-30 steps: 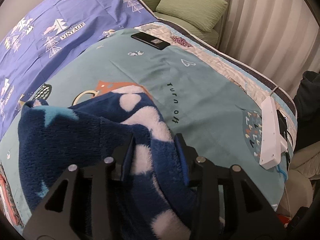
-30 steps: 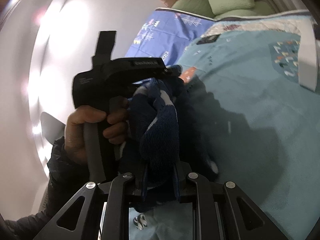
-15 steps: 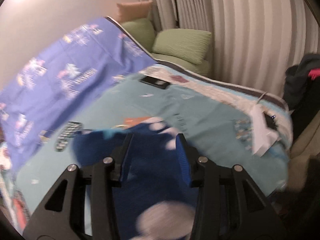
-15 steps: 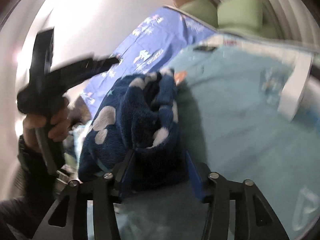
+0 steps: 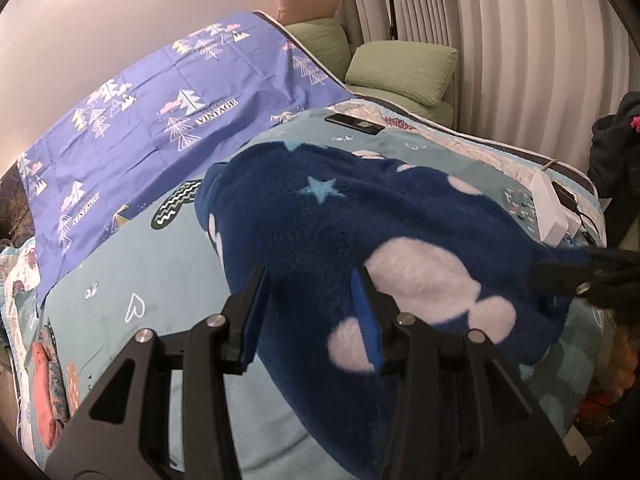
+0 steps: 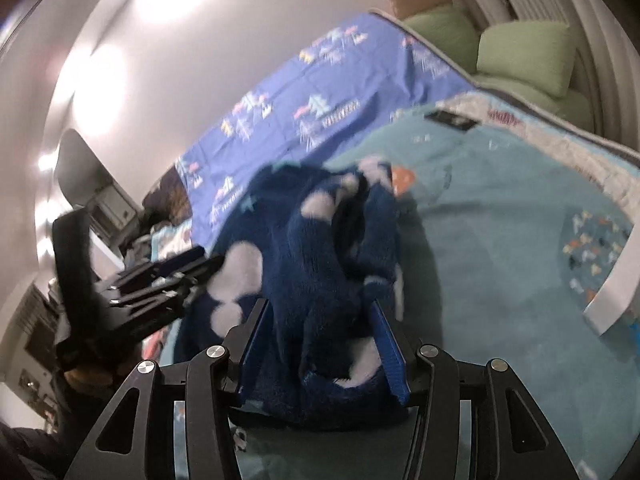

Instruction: Fold small clothes

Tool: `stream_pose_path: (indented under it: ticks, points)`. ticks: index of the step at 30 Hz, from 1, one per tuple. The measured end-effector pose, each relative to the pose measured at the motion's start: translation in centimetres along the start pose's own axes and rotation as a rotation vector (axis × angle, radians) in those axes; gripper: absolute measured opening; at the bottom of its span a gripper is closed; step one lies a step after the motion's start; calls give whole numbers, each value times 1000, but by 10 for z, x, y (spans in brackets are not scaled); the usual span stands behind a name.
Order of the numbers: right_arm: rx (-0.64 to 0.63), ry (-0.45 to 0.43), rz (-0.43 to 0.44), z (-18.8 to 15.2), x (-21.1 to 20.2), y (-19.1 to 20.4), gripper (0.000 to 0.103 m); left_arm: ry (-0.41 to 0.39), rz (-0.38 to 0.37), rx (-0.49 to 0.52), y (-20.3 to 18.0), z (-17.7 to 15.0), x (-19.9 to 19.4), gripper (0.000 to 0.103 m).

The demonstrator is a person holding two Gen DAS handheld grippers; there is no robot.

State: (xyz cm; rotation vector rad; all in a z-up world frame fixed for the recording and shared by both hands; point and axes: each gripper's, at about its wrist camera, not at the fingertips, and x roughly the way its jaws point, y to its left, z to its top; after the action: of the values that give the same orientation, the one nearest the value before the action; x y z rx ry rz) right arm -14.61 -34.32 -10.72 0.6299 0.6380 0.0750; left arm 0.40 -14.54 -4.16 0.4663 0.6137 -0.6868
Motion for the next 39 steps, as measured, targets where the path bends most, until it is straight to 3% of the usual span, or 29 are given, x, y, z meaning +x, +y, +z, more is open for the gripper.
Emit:
stream_pose_path:
  ticks: [2, 5, 10, 16, 21, 24, 27, 29, 31, 33, 37, 39]
  points:
    - [8, 31, -17, -4, 10, -5, 30, 9, -11, 13, -4, -4, 3, 44]
    - [113, 50, 23, -11, 19, -32, 26, 33, -25, 44, -11, -11, 18, 44]
    - [240, 44, 87, -22, 16, -58, 24, 33, -86, -25, -13, -15, 32, 44]
    - [190, 47, 49, -12, 0, -41, 27, 14, -45, -8, -15, -17, 20, 44]
    - [35, -70, -30, 19, -25, -4, 29, -8, -68, -27, -11, -17, -6, 45]
    - [-42, -89, 18, 33, -23, 16, 29, -28, -97, 1, -16, -24, -20, 49]
    - [-94, -47, 49, 38, -4, 31, 25, -12, -91, 22, -21, -32, -22, 50]
    - [-101, -4, -6, 37, 13, 30, 18, -2, -97, 11, -21, -35, -18, 50]
    - [-58, 65, -104, 31, 38, 17, 2, 7, -119, -15, -19, -39, -12, 51]
    - [-44, 58, -125, 24, 51, 3, 0, 9, -153, -18, -18, -45, -3, 51]
    - [-167, 24, -217, 15, 49, 19, 0, 8, -102, 30, -32, -50, 4, 51]
    - [-156, 35, -213, 21, 47, 21, 0, 17, -96, 31, -32, -47, 2, 51]
